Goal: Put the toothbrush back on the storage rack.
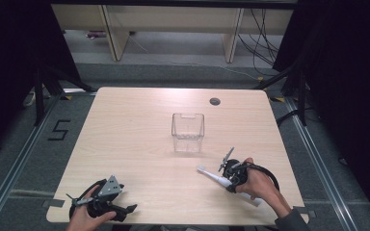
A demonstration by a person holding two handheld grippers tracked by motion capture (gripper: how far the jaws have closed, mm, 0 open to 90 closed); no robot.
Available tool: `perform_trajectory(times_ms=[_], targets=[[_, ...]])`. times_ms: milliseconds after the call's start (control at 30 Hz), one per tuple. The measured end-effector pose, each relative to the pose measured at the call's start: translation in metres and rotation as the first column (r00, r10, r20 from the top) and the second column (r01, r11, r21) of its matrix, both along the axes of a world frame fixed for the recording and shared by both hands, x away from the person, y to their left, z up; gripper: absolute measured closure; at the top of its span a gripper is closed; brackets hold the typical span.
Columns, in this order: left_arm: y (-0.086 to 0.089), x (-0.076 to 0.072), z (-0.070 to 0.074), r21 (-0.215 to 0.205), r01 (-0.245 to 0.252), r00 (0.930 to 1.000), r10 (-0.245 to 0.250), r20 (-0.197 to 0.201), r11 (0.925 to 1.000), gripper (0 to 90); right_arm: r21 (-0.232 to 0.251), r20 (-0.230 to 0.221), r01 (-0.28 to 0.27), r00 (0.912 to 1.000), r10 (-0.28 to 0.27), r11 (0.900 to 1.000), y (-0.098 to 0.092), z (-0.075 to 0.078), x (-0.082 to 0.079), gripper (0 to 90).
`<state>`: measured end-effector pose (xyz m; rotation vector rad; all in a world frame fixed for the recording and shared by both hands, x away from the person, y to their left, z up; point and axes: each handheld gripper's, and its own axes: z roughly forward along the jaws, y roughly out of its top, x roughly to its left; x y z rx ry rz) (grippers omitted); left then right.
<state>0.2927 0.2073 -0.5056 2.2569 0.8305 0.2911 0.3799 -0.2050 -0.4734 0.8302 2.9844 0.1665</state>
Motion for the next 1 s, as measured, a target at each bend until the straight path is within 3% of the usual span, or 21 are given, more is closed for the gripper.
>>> perform_trajectory(times_ms=[167,333,367,500,533,700,733,767,800,833,867,900,933,967,1000], targets=[[0.000,0.000,0.000,0.004,0.002,1.0000,-0.002,0.001,1.0000,15.4,0.034,0.033,-0.019,0.9993,0.018,0.999,-0.003,0.007,-0.002,66.9],[0.000,0.000,0.000,0.001,0.001,1.0000,-0.001,0.001,1.0000,15.4,0.056,0.054,0.015,0.9984,-0.018,0.998,-0.008,0.013,-0.004,66.9],[0.000,0.000,0.000,0.002,0.002,1.0000,-0.002,0.001,1.0000,15.4,0.068,0.074,-0.013,0.9972,0.008,0.998,-0.010,0.014,-0.003,66.9],[0.000,0.000,0.000,0.001,0.001,1.0000,-0.001,0.000,1.0000,15.4,0.095,0.114,-0.005,0.9935,-0.006,0.995,-0.014,0.022,-0.004,66.9],[0.000,0.000,0.000,0.001,0.000,1.0000,0.000,0.000,1.0000,15.4,0.099,0.134,-0.024,0.9910,0.011,0.995,-0.015,0.024,-0.002,67.0],[0.000,0.000,0.000,0.001,-0.002,1.0000,0.002,0.001,1.0000,15.4,0.158,0.173,0.007,0.9843,-0.035,0.987,-0.022,0.035,-0.003,67.0],[0.000,0.000,0.000,0.002,-0.002,1.0000,0.002,0.001,1.0000,15.4,0.179,0.218,-0.014,0.9757,-0.026,0.984,-0.028,0.040,0.000,67.0],[0.000,0.000,0.000,0.001,-0.002,1.0000,0.002,0.001,1.0000,15.4,0.179,0.218,-0.014,0.9757,-0.026,0.984,-0.028,0.040,0.000,67.0],[0.000,0.000,0.000,0.001,-0.002,1.0000,0.002,0.001,1.0000,15.4,0.189,0.228,-0.025,0.9735,-0.019,0.982,-0.029,0.042,0.001,67.0],[0.000,0.000,0.000,0.001,-0.002,1.0000,0.002,0.001,1.0000,15.4,0.228,0.225,0.012,0.9722,-0.064,0.974,-0.030,0.045,-0.001,67.0],[0.000,0.000,0.000,0.001,-0.002,1.0000,0.002,0.001,1.0000,15.4,0.264,0.247,0.019,0.9651,-0.087,0.964,-0.034,0.048,0.001,67.0],[0.000,0.000,0.000,0.000,-0.004,1.0000,0.004,0.000,1.0000,15.4,0.299,0.231,0.081,0.9605,-0.155,0.951,-0.034,0.049,-0.002,67.0],[0.000,0.000,0.000,0.000,-0.004,1.0000,0.004,0.000,1.0000,15.4,0.299,0.231,0.081,0.9605,-0.155,0.951,-0.034,0.049,-0.002,67.0],[0.000,0.000,0.000,0.001,-0.002,1.0000,0.002,0.001,1.0000,15.4,0.311,0.282,0.008,0.9542,-0.100,0.950,-0.038,0.050,0.003,67.0],[0.000,0.000,0.000,0.001,-0.002,1.0000,0.002,0.002,1.0000,15.4,0.327,0.278,0.041,0.9506,-0.138,0.944,-0.039,0.053,0.002,67.0]])
